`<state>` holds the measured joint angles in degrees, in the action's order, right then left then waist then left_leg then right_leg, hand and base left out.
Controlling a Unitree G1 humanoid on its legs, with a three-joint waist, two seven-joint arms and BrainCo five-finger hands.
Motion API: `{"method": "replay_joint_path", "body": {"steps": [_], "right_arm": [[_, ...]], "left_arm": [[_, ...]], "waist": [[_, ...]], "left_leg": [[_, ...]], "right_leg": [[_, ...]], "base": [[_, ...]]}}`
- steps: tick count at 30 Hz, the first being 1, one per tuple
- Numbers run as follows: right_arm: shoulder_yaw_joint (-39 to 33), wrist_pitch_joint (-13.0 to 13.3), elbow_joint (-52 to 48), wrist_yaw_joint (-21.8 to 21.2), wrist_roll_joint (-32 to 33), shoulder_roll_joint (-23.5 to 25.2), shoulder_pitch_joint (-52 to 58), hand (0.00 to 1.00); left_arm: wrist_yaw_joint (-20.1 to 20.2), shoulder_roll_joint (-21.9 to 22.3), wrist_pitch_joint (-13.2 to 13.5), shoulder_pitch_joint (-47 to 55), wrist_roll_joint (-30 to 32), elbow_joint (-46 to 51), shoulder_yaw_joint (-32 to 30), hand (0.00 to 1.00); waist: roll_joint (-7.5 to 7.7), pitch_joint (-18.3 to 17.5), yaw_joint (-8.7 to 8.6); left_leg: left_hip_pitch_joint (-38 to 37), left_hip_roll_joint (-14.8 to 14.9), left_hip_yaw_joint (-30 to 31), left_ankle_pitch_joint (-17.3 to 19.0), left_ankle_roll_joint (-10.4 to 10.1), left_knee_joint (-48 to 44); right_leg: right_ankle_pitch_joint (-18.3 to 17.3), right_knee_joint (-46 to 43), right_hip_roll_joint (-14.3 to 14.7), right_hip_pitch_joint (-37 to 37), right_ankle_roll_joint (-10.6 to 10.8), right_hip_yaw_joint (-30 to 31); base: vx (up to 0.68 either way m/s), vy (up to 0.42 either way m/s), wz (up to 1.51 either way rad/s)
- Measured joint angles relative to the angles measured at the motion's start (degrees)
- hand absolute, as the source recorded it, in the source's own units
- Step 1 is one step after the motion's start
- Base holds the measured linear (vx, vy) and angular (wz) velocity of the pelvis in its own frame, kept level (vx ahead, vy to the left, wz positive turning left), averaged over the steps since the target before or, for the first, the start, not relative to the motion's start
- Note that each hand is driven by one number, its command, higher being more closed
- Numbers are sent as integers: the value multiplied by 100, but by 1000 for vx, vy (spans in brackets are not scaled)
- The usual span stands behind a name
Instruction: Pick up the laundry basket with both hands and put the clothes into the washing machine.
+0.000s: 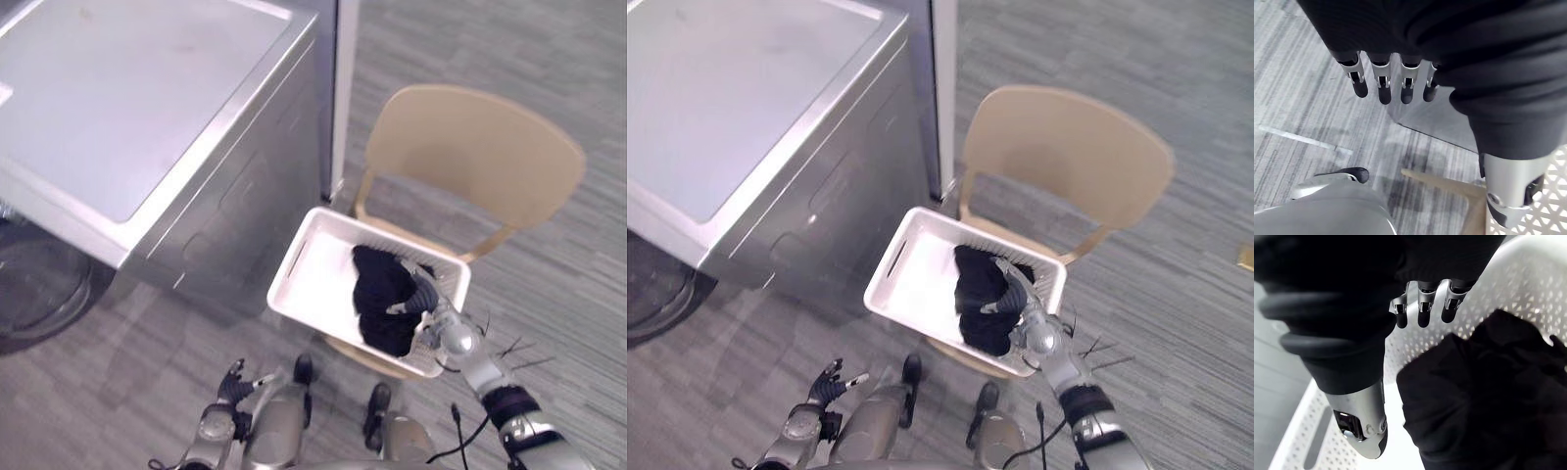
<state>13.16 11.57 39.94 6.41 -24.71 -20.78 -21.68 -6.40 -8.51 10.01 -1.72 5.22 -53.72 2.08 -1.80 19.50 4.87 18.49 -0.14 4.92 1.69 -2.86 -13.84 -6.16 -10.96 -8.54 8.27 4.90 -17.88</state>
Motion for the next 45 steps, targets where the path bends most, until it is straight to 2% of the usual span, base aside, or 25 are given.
{"method": "replay_joint_path", "body": {"steps": [1, 3, 8, 10, 11, 16, 22, 25, 30, 33, 34, 36, 39, 42, 45], "right_arm": [[0, -42, 175, 29, -32, -6, -166, 0], [-2, -200, 875, 159, -129, -40, -806, 0], [40, -391, 1828, 453, -341, -263, -1754, 0], [95, -446, 2021, 646, -437, -283, -2064, 0], [100, -461, 2067, 731, -508, -289, -2228, 100], [154, -613, 2164, 828, -627, -342, -2634, 100], [260, -699, 1896, 801, -270, -312, -2613, 100], [171, -787, 1161, 731, -28, -320, -2444, 100], [-378, -752, -773, 856, 404, -214, -1769, 100], [-532, -447, -2089, 858, 841, 170, -1132, 100], [-522, -257, -2674, 836, 1112, 615, -688, 100], [-509, -156, -3024, 793, 1290, 928, -207, 100], [-286, -49, -3605, 506, 1723, 1321, 600, 100], [-30, 138, -4108, 277, 2145, 1582, 1122, 100], [21, 347, -4396, 80, 2612, 1705, 1299, 100]], "left_arm": [[-2, 2, 4, -35, -9, 15, 5, 0], [-19, 18, 27, -182, -18, 22, 7, 0], [-134, 68, 61, -492, -211, 24, 160, 0], [-176, 81, 65, -684, -283, -12, 243, 0], [-250, 122, 66, -799, -355, -43, 249, 0], [-297, 334, 126, -1113, -481, -58, 276, 0], [-380, 458, 163, -1185, -569, -53, 280, 0], [-380, 499, 160, -1205, -571, -29, 277, 0], [-372, 471, 149, -1121, -562, 154, 217, 0], [-364, 393, 147, -875, -512, 254, 196, 0], [-361, 263, 105, -674, -448, 248, 180, 0], [-357, 230, 35, -539, -438, 237, 180, 0], [-343, 232, 28, -172, -325, 241, 183, 0], [-259, 237, 26, 115, -261, 239, 183, 0], [-244, 221, 35, 119, -236, 263, 207, 0]], "waist": [[-34, 92, 38], [-202, 361, 90], [-491, 590, 247], [-552, 632, 267], [-558, 635, 267], [-578, 644, 326], [-579, 645, 354], [-568, 651, 312], [-508, 686, 209], [-408, 580, 139], [-229, 426, 47], [-78, 342, 12], [130, -41, 7], [192, -418, -80], [213, -481, -107]], "left_leg": [[30, 2, 33, -24, 1, 14], [201, -16, 136, -193, -24, 131], [534, -23, 194, -656, -3, 649], [637, -17, 259, -870, 22, 920], [698, -10, 271, -962, -9, 1053], [769, -16, 309, -1167, -56, 1390], [749, 7, 404, -1343, -98, 1515], [660, 12, 436, -1356, -81, 1514], [157, 33, 455, -1351, -82, 1579], [-131, 76, 441, -1331, -85, 1752], [-200, 110, 433, -1331, -85, 1804], [-394, 117, 417, -1319, -83, 1850], [-701, 120, 296, -1234, -26, 1908], [-929, 121, 200, -1155, -16, 1912], [-1110, 87, 244, -1091, -11, 1846]], "right_leg": [[4, -3, 6, 30, -7, -24], [10, -106, -12, 233, -18, -118], [72, -294, -53, 886, -113, -108], [68, -426, -72, 1152, -121, -130], [59, -521, -88, 1314, -136, -129], [-90, -963, -190, 1703, -172, -135], [-220, -1200, -219, 1813, -250, -203], [-219, -1166, -197, 1711, -251, -203], [-213, -940, -145, 1133, -252, -232], [-229, -785, -91, 882, -230, -216], [-227, -706, -46, 812, -229, -216], [-228, -674, -33, 617, -224, -217], [-216, -460, 5, 295, -180, -148], [-133, -248, 44, 26, -140, -48], [-225, -493, 39, -92, -82, 32]], "base": [[-107, -37, 25], [-127, -31, 22], [-122, 4, 0], [-147, -13, 9], [-158, -24, 3], [-100, -39, 6], [-3, -82, 7], [45, -58, 1], [30, -43, 4], [5, -40, -6], [52, -51, -3], [84, -59, 1], [80, -31, -8], [45, -1, -19], [-10, -1, 2]]}}
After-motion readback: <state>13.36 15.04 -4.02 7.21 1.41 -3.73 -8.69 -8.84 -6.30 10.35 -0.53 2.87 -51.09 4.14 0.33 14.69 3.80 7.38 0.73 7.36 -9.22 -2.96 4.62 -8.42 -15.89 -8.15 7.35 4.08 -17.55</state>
